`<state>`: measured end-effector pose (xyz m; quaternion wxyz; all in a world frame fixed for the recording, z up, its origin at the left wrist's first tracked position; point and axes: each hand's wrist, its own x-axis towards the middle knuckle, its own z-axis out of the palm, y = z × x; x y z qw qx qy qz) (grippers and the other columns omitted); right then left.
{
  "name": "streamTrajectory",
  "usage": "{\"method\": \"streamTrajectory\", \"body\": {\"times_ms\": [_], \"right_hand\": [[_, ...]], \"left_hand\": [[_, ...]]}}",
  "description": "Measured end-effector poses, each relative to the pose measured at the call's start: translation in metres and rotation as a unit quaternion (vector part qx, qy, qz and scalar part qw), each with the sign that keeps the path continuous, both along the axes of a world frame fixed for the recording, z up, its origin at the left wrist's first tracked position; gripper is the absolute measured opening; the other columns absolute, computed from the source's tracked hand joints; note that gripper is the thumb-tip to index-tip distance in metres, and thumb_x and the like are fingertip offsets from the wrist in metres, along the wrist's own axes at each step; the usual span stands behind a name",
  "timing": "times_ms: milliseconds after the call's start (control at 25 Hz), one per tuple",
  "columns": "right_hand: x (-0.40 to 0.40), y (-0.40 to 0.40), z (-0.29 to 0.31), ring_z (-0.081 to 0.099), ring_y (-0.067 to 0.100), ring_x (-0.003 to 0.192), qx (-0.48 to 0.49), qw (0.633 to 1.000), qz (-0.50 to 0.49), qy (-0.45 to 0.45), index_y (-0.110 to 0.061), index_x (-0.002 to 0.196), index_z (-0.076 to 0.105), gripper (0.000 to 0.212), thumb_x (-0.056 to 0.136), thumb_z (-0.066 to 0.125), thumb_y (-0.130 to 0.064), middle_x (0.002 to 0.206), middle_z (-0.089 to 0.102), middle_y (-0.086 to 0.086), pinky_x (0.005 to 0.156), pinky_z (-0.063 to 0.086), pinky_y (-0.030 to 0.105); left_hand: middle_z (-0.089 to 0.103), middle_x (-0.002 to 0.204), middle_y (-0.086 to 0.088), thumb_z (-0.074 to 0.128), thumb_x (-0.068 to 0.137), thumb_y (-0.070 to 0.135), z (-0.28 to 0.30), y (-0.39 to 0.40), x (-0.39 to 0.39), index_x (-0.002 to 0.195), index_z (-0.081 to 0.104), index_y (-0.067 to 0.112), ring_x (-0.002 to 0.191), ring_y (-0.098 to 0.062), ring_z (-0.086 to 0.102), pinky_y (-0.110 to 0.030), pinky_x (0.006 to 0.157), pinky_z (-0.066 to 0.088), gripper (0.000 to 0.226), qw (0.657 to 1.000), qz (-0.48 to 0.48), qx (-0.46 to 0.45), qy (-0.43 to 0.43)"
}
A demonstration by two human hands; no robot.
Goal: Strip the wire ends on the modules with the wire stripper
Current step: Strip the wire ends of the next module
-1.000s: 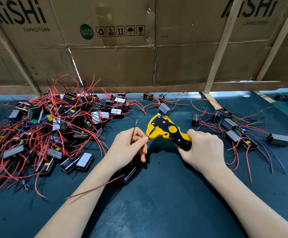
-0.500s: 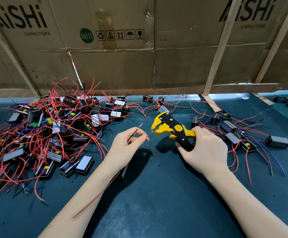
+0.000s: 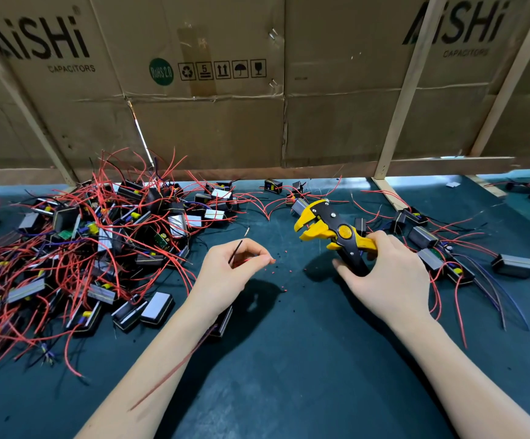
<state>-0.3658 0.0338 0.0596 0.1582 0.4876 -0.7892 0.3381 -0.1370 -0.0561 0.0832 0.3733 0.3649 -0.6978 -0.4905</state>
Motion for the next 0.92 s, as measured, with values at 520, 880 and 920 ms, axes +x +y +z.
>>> {"method": "streamTrajectory", "body": {"times_ms": [520,880,920], "right_hand": [[0.002,0.001,0.003,0.061,0.032,0.080,-0.007,1.000,0.018,-0.008,-0.013,0.093,0.060,0.049,0.067,0.078,-0.051,0.082,0.061,0.002,0.071,0.049,0.039],[0.001,0.001,0.002,0.061,0.030,0.078,-0.013,1.000,0.027,-0.010,-0.016,0.091,0.060,0.047,0.067,0.079,-0.051,0.079,0.059,-0.002,0.070,0.046,0.037],[0.002,0.001,0.002,0.061,0.030,0.078,-0.011,1.000,0.027,-0.008,-0.016,0.091,0.059,0.047,0.067,0.078,-0.051,0.079,0.059,-0.002,0.070,0.045,0.037]], "left_hand": [[0.033,0.043,0.013,0.079,0.077,0.008,0.002,0.004,-0.002,0.066,0.073,0.012,0.045,-0.004,0.027,-0.011,0.047,0.022,0.013,0.999,0.034,-0.019,-0.014],[0.053,0.065,0.003,0.061,0.089,0.003,0.014,0.008,0.006,0.080,0.062,0.013,0.059,-0.009,0.043,-0.017,0.059,0.036,0.013,0.968,-0.031,-0.215,-0.128],[0.045,0.060,0.007,0.060,0.090,0.004,0.014,0.009,0.004,0.080,0.062,0.013,0.056,-0.007,0.036,-0.016,0.056,0.032,0.014,0.976,-0.028,-0.186,-0.111]]}}
